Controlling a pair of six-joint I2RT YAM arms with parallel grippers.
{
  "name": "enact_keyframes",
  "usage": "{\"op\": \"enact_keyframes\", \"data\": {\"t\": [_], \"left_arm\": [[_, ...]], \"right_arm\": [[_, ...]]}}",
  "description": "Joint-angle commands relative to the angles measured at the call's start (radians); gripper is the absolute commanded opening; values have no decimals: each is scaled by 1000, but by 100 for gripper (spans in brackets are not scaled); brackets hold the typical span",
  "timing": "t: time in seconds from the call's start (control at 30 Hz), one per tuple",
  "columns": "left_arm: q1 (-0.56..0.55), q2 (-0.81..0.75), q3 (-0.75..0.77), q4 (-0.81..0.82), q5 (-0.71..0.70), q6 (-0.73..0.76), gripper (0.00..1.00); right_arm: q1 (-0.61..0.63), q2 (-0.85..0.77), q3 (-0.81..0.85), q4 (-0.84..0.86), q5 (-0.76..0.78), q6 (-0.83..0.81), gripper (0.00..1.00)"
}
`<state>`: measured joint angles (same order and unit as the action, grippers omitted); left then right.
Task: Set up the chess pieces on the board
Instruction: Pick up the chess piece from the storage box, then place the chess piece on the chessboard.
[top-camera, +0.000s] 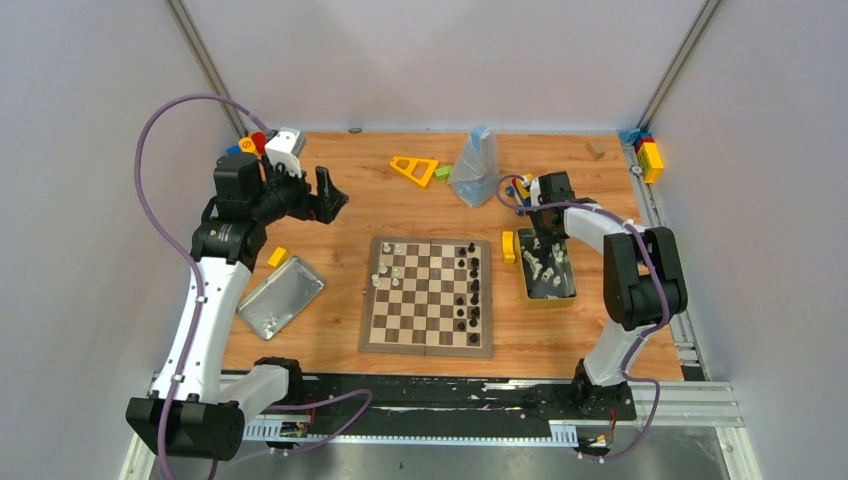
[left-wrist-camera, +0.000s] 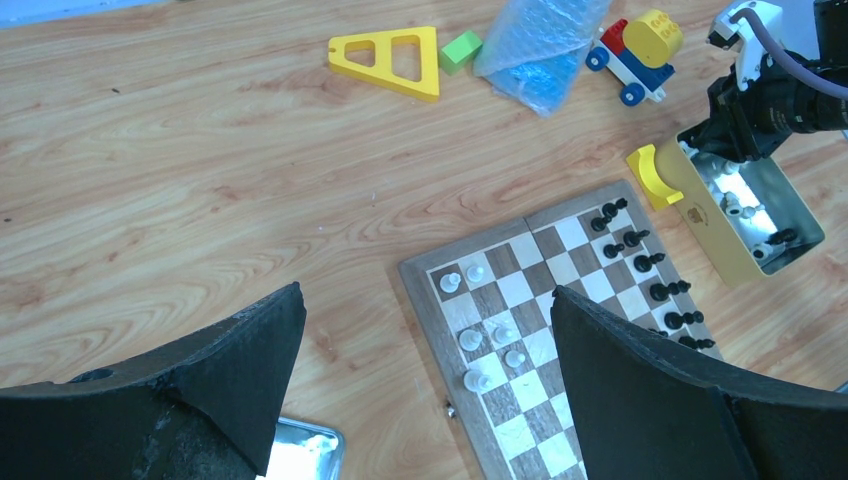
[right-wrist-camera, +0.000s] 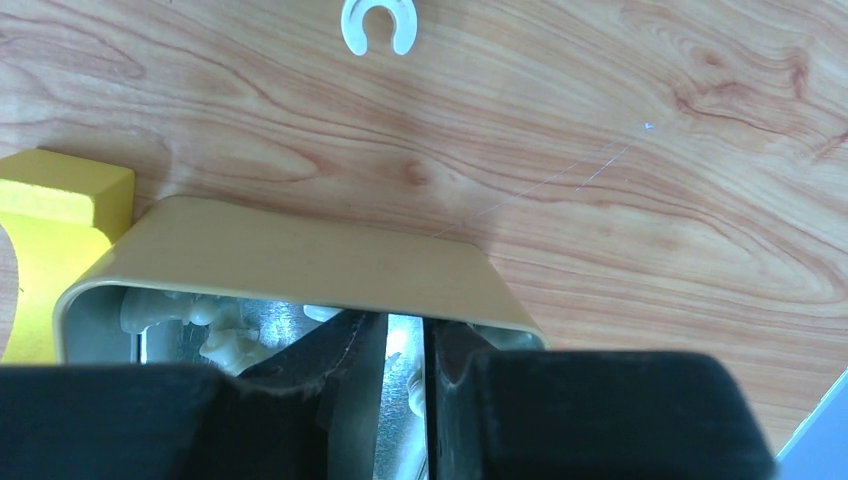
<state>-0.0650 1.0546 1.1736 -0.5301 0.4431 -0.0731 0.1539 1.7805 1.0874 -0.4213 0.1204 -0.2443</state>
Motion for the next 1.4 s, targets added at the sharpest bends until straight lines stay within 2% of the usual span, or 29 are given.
{"op": "enact_keyframes", "data": {"t": [0.0, 0.3, 0.57, 0.7, 0.83, 0.97, 1.03, 1.2, 1.37], "left_arm": [[9, -15, -1, 43, 10, -1, 100], [9, -16, 0, 42, 12, -1, 100], [9, -12, 1, 45, 30, 2, 100], [9, -10, -2, 52, 70, -2, 100], [9, 1, -9, 76, 166, -20, 100], [9, 26, -21, 112, 326, -35, 100], [8, 46, -28, 134, 426, -39, 99], [-19, 148, -19, 174, 548, -103, 93], [-100, 306, 30, 182, 651, -190, 87]], "right_arm": [[-3, 5, -13, 64, 12, 7, 17], [-3, -78, -17, 22, -1, 10, 1], [-4, -210, -59, -77, -53, -57, 0], [-4, -311, -73, -153, -181, -125, 0], [9, -390, -13, -307, -447, -195, 0], [95, -433, 64, -413, -651, -225, 0], [163, -438, 97, -423, -690, -211, 0], [309, -408, 186, -383, -751, -155, 1], [382, -317, 318, -322, -792, -117, 1]]}}
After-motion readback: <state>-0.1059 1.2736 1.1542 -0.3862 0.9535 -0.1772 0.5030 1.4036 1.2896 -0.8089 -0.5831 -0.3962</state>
